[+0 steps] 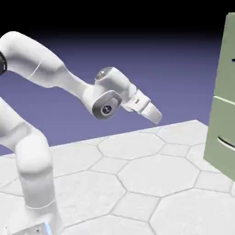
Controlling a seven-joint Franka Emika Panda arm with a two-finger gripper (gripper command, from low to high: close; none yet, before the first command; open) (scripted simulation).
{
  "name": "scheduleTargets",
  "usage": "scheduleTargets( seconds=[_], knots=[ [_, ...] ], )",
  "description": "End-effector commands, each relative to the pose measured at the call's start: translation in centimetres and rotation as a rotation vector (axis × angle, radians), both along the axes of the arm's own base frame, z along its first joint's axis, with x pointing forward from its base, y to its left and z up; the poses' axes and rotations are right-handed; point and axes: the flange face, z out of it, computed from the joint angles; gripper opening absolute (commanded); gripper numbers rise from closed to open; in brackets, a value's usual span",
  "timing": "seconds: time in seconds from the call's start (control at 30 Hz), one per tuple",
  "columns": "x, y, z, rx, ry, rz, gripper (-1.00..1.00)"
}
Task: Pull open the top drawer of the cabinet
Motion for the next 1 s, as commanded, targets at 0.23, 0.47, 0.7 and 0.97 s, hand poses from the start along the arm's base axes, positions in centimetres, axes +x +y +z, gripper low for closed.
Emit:
scheduleTargets(
  seconds=[0.23,0.47,0.7,0.97],
  knots=[
    [1.0,-3.8,10.6,0.156,-0.211,-0.266,0.00],
    [0.8,-4.6,18.6,0.295,-0.394,-0.421,0.00],
    [1.2,-3.2,24.7,0.432,-0.554,-0.507,0.00],
    [3.8,0.0,28.5,0.590,-0.685,-0.537,0.00]
  ],
)
